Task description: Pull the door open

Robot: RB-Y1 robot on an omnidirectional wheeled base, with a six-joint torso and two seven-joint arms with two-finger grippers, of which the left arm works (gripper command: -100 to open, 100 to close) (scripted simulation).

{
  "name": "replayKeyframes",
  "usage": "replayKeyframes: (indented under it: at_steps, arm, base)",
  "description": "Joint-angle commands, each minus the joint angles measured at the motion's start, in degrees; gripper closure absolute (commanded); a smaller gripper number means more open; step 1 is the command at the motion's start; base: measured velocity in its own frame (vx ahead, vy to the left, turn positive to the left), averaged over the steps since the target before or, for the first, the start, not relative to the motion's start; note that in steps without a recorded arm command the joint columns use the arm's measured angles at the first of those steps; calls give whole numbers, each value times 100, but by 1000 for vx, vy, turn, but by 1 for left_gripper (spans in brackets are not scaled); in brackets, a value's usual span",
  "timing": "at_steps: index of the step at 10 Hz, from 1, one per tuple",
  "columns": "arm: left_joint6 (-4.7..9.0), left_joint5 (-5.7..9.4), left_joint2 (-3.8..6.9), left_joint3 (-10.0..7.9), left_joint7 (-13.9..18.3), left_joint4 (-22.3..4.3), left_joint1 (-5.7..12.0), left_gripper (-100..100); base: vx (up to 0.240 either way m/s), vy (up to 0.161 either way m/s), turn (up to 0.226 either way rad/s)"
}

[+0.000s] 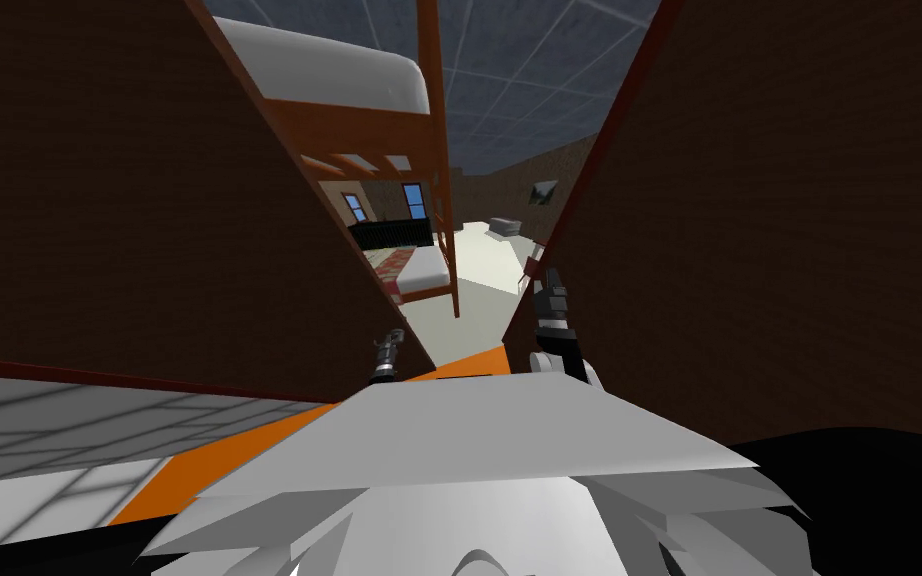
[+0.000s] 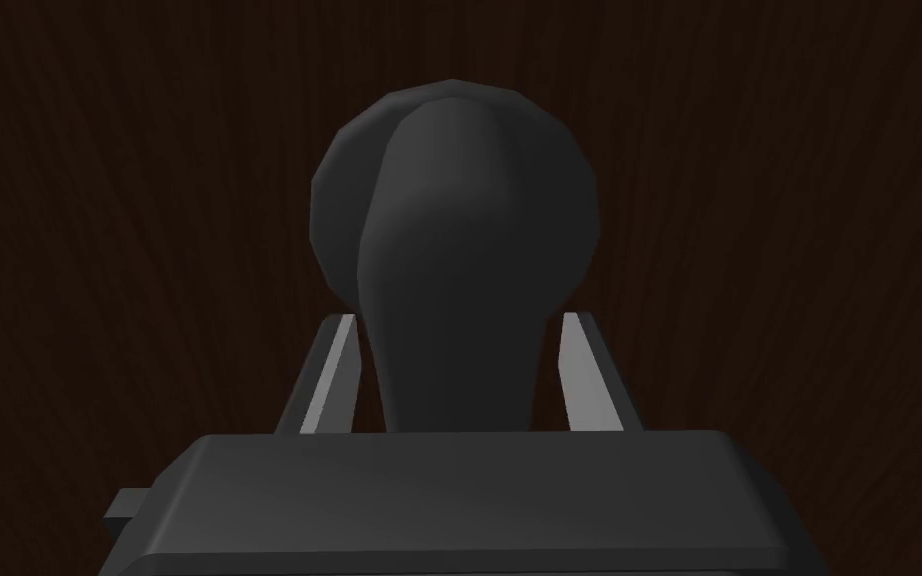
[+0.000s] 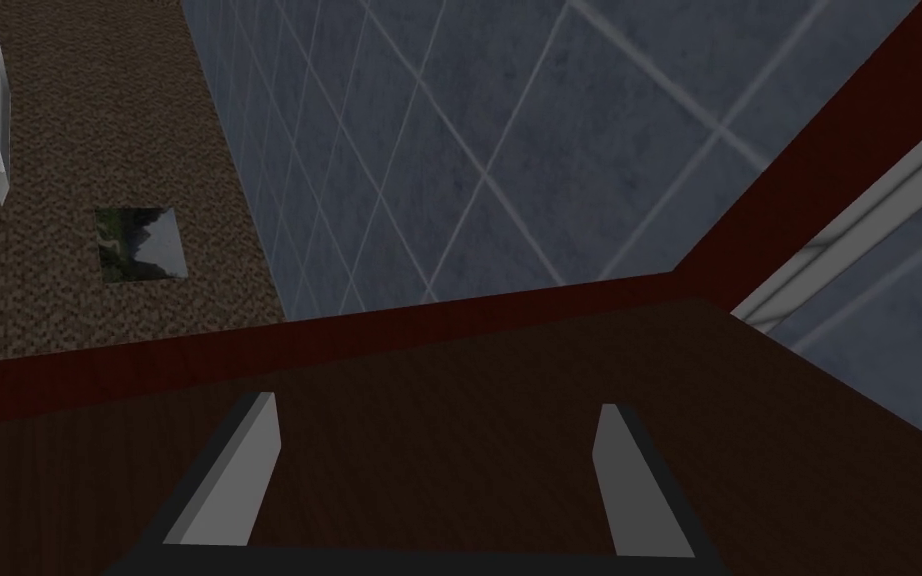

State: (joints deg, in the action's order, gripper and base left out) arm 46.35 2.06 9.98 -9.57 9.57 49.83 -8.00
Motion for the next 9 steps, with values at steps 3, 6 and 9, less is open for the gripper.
replayKeyframes:
  at_steps: [3,6,9]
  arm:
    - [-1,0,0,0,-2,-1,-3,100]
    - [39,-31,75,63,99,-18,-49,100]
    - [137,-80,234,161,291,-31,-130,100]
  base:
    - [-25,3,-7]
    - [-42,11,-55]
    - [-192,58,-176]
